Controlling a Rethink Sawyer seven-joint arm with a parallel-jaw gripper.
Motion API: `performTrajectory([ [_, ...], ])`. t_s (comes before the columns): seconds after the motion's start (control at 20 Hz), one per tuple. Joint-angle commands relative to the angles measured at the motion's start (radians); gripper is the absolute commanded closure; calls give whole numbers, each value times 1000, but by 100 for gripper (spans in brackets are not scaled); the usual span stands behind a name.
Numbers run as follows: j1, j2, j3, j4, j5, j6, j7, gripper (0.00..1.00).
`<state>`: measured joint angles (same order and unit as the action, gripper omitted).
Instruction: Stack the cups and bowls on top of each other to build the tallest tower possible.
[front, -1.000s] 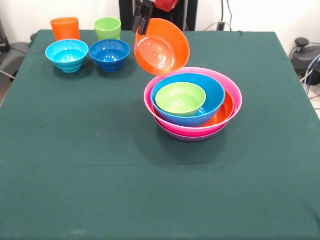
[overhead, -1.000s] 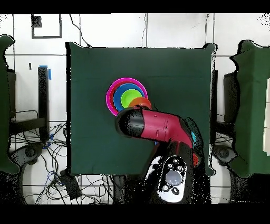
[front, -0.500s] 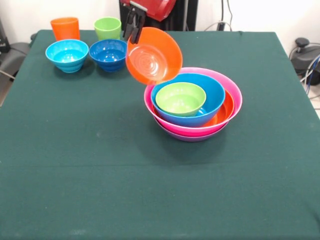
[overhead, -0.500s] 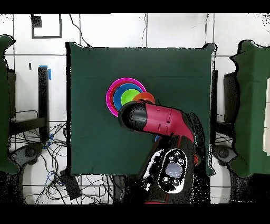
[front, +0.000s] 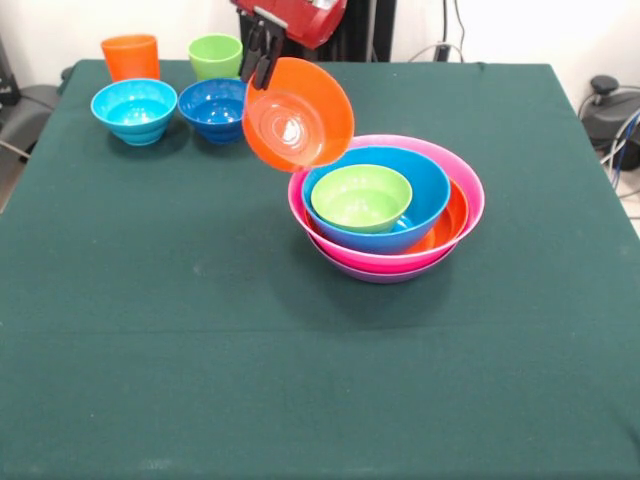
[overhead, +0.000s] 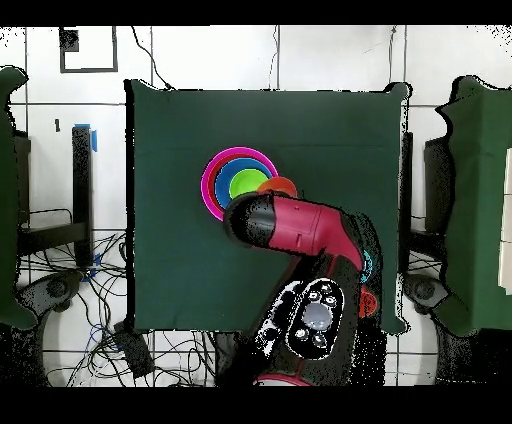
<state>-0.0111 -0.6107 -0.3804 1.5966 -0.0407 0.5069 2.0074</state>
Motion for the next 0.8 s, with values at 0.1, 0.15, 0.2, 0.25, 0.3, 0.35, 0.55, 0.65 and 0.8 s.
performTrajectory([
  [0.1,103,40,-19,-39,62,134,265,100],
  [0.15,112,43,-26,-38,67,135,270,100],
  [0.2,116,47,-33,-43,72,139,274,100],
  [0.25,123,50,-40,-44,75,140,278,100],
  [0.3,128,50,-45,-43,77,142,281,100],
  [0.35,129,54,-49,-50,79,150,281,100],
  [0.55,141,61,-62,-56,83,160,294,100],
  [0.65,151,66,-73,-62,87,167,306,100],
  [0.8,157,72,-80,-67,90,168,311,100],
])
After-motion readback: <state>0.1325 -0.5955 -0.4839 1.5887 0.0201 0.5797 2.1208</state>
